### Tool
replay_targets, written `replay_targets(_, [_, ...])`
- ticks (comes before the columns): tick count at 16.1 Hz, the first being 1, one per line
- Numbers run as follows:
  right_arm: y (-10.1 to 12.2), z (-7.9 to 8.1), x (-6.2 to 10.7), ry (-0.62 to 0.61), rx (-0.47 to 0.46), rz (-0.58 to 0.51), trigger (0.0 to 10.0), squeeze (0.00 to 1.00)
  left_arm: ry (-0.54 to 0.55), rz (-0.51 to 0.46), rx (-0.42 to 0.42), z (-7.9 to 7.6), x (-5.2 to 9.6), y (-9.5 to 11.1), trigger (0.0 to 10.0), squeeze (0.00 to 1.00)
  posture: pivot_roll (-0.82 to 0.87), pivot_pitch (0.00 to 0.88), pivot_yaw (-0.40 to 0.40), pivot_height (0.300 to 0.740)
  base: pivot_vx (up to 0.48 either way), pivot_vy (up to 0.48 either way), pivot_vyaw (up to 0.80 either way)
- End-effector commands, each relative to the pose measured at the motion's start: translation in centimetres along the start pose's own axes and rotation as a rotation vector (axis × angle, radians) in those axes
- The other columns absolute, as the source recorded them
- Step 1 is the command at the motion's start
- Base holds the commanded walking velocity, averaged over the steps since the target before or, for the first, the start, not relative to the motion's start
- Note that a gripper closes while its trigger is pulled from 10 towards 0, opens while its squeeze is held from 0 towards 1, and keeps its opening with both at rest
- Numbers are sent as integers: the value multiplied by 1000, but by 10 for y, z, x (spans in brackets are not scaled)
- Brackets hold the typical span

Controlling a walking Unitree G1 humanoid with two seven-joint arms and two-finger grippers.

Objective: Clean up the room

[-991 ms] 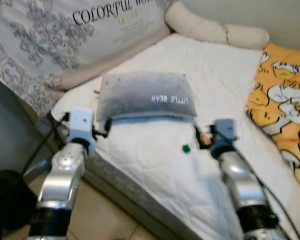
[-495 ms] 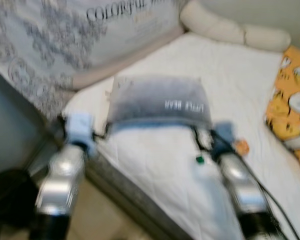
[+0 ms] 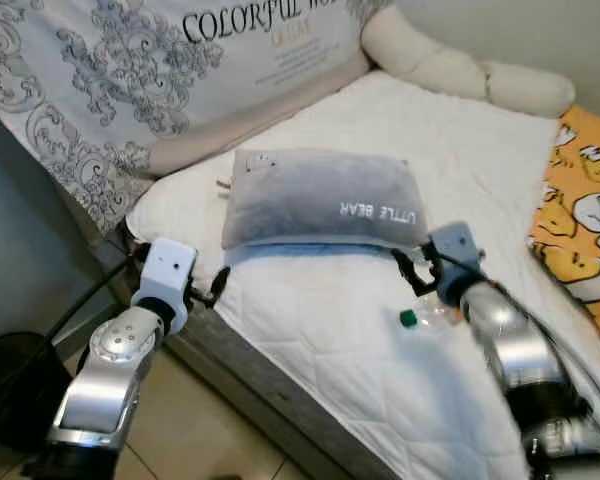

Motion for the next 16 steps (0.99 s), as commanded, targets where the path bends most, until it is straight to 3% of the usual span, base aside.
replay_targets(1, [-8,2,-3,60,80,69,10000,1000,-54,4,-29,-4,-1,1,10000,0,137,0,-35,740,0,0,0])
replay_targets(3, [-11,-9,-9,161,325,227,10000,1000,-196,3,-93,-7,2,-1,10000,0,143,0,-29,740,0,0,0])
replay_targets(6, [-24,-20,-5,252,513,420,10000,1000,-297,13,-154,-8,6,-1,10000,0,164,0,-37,740,0,0,0])
replay_targets(7, [-32,-30,2,297,665,536,10000,1000,-337,19,-177,-9,8,-1,10000,0,167,0,-34,740,0,0,0])
replay_targets(9, [-36,-36,4,308,792,593,10000,1000,-389,32,-191,-12,13,-5,10000,0,174,0,-31,740,0,0,0])
replay_targets(10, [-44,-39,6,318,841,640,10000,255,-429,42,-207,-16,18,-8,10000,0,186,0,-35,740,0,0,0])
replay_targets(11, [-50,-41,9,330,867,673,10000,0,-443,45,-213,-18,20,-8,10000,0,189,0,-37,740,0,0,0])
replay_targets(13, [-65,-45,16,334,948,732,10000,0,-482,48,-211,-27,25,-9,10000,0,192,0,-34,740,0,0,0])
replay_targets(16, [-68,-48,16,311,1002,728,10000,0,-503,53,-210,-31,31,-10,10000,0,200,0,-28,740,0,0,0])
Point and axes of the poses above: a point about 5 cm out from each wrist's last joint towards the gripper, its own x axis pointing back from the gripper into the wrist, its own y axis along the axis of the wrist's last joint, z = x × y, the point moved 4 cm from there along -x, pointing out of the wrist towards the gripper, and after that the axes turned 15 degrees about -x, right-handed, at the moved point
